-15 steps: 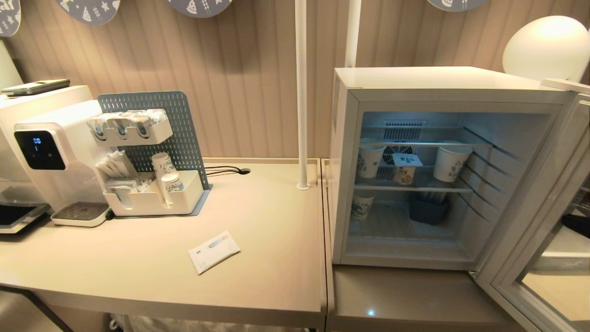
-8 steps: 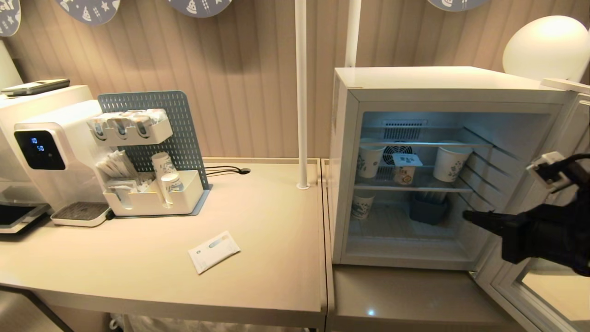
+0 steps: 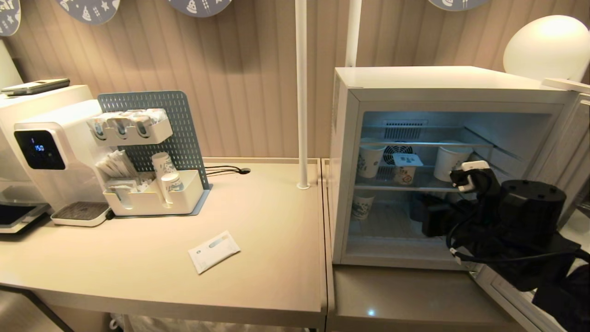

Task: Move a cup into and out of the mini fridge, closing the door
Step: Take the yoghurt out of the freezer

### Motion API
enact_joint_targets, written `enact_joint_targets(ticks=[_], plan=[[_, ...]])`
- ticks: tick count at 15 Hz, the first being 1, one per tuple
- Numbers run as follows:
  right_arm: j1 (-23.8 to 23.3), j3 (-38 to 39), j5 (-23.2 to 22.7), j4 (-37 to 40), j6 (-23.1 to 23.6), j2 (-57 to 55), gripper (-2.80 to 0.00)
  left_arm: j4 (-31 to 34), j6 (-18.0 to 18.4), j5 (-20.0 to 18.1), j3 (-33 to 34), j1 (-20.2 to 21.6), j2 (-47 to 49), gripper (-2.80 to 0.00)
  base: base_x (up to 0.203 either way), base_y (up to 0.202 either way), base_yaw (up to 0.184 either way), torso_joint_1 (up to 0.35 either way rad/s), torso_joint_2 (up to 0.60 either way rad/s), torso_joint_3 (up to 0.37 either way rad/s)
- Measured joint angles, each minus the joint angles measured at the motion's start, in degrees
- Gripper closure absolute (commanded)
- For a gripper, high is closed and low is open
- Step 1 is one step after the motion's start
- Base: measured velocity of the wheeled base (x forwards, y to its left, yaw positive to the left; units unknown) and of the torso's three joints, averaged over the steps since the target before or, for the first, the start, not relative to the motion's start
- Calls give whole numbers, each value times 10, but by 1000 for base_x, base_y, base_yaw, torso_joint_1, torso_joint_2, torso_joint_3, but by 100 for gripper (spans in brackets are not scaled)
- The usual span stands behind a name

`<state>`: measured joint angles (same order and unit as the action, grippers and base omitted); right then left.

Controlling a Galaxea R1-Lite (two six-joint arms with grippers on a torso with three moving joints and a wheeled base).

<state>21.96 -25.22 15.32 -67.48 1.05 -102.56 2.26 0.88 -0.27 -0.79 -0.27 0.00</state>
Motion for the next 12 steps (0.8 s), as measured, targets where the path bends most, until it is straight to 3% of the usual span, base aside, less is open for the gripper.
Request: enact_joint_targets(ticks=[1,2,12], plan=[[3,0,18,-28,0,-16,0,0,0,0,0,0,0,0,0,0,0,0,0,0],[5,-2,32,-35,-1,-28,-280,0,0,0,0,0,0,0,0,0,0,0,0,0],[-27,-96,39,-31,0,-111,-280,-14,-2,0,5,0,0,0,0,0,0,0,0,0]])
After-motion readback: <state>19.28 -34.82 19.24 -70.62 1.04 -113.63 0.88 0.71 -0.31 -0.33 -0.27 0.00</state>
